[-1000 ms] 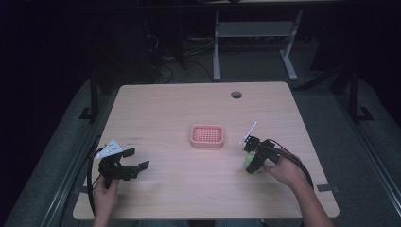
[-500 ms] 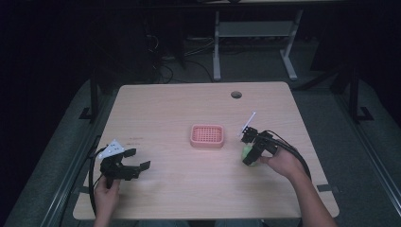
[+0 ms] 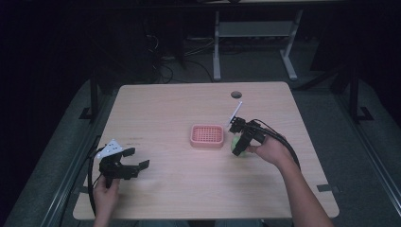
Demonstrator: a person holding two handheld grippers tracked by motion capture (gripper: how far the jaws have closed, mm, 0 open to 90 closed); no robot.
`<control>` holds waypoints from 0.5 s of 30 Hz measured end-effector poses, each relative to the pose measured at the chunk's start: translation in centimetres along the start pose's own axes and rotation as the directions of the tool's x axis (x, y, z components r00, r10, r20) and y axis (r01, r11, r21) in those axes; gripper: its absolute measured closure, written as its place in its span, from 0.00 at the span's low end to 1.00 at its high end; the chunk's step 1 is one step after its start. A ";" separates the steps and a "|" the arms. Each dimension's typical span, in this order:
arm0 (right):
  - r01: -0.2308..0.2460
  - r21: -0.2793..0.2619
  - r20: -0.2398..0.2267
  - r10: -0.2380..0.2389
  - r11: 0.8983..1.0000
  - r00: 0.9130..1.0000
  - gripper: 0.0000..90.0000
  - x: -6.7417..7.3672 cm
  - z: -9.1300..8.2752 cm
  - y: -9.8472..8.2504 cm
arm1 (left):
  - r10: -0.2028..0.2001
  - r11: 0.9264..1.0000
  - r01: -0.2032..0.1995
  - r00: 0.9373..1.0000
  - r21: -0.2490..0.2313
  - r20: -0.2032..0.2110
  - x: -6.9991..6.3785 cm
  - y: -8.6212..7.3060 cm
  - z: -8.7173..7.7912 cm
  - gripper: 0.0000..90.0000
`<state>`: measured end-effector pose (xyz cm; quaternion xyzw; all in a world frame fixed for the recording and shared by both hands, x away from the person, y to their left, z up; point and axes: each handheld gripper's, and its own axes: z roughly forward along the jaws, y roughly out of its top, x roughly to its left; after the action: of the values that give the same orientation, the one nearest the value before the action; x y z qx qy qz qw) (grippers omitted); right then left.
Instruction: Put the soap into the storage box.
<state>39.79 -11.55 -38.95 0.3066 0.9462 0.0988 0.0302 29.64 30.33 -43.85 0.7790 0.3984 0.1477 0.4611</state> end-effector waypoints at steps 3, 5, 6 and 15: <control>0.015 -0.008 -0.003 -0.015 1.000 1.000 0.29 0.1 -0.2 1.4 | 0.004 1.000 -0.004 1.000 0.008 0.001 -0.2 0.0 0.2 0.16; 0.020 -0.009 -0.005 -0.020 1.000 1.000 0.29 0.2 -0.2 2.2 | 0.004 1.000 -0.004 1.000 0.009 0.003 -0.2 0.0 0.2 0.16; 0.023 -0.009 -0.009 -0.023 1.000 1.000 0.29 0.2 -0.2 2.5 | 0.004 1.000 -0.004 1.000 0.007 0.006 -0.2 0.0 0.1 0.16; 0.037 -0.017 -0.009 -0.037 0.999 0.999 0.29 -0.1 -0.3 5.5 | 0.003 1.000 -0.003 1.000 0.002 0.004 0.0 0.0 0.0 0.16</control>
<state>43.00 -7.26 -37.51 0.2883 0.9510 0.1078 0.0302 29.61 30.34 -43.80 0.7802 0.3965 0.1463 0.4612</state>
